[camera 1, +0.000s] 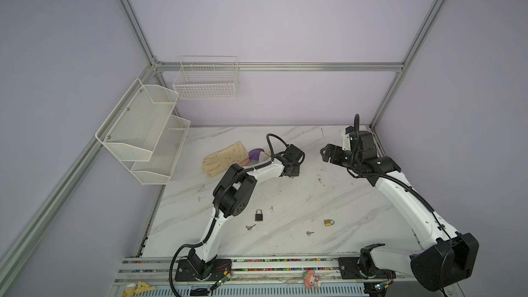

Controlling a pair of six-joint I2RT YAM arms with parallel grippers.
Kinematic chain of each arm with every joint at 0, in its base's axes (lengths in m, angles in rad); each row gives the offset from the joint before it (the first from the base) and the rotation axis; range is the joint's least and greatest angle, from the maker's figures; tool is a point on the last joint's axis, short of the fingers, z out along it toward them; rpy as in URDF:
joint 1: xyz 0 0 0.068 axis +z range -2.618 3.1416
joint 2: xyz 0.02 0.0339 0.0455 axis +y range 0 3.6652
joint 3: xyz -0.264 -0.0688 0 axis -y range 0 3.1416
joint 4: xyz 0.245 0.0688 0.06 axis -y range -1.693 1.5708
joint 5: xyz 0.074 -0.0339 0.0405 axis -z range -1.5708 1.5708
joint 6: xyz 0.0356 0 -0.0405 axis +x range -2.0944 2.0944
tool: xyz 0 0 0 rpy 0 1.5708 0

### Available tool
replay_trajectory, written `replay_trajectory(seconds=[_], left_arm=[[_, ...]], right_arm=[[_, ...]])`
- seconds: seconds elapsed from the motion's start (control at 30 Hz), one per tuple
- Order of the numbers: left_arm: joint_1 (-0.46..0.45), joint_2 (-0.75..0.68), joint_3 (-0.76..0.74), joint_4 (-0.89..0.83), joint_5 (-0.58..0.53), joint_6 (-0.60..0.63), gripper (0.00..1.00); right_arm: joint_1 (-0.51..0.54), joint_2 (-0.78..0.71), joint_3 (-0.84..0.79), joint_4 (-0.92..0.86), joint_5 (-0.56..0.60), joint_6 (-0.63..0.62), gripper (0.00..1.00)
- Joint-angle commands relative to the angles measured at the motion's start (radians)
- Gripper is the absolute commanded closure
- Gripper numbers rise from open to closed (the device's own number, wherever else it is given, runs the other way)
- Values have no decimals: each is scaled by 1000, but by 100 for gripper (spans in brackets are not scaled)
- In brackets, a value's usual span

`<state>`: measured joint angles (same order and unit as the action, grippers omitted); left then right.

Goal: Unlock with the key

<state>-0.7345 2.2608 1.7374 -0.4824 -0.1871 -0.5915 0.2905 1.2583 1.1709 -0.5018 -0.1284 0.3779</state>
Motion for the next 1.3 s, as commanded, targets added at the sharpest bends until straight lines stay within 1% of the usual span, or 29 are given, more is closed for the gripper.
replay_trajectory(seconds=[0.0,0.07,0.13,0.2,0.27,0.33,0.4,0.5,0.57,0.67,0.73,0.8,0.87,0.97,1.13,1.27], left_arm=[[9,3,94,-32,17,-33,73],[17,4,97,-32,40,-47,59],[23,-3,98,-32,58,-59,48],[33,-18,99,-31,90,-69,41],[45,-50,95,-25,132,-77,37],[55,-108,70,-11,153,-88,36],[64,-197,-7,39,162,-90,35],[82,-352,-185,151,171,-95,35],[102,-471,-311,184,173,-108,34],[132,-654,-492,212,161,-101,33],[150,-780,-596,185,136,-92,32],[169,-916,-690,138,106,-84,31],[184,-1020,-760,85,83,-82,31],[203,-1168,-848,8,32,-95,30],[215,-1379,-954,-97,-61,-168,30],[219,-1512,-1010,-180,-124,-241,30]], right_arm=[[-4,-18,-19,16,-15,5,9],[-4,-17,-15,14,-19,-1,9],[-4,-17,-8,10,-21,2,9],[-5,-21,3,1,-1,-16,9],[-4,-24,7,4,-19,-27,9],[-4,-21,14,0,-37,-40,9],[14,-23,15,3,-43,-50,9],[106,-5,20,4,12,-49,9],[198,40,38,-7,66,-48,8],[294,77,37,10,107,-38,9],[373,105,24,30,120,-29,9],[477,150,1,44,158,-5,9],[556,181,-37,79,178,33,9],[669,226,-97,161,177,97,9],[860,348,-82,209,235,163,9],[947,444,-60,264,232,214,9]])
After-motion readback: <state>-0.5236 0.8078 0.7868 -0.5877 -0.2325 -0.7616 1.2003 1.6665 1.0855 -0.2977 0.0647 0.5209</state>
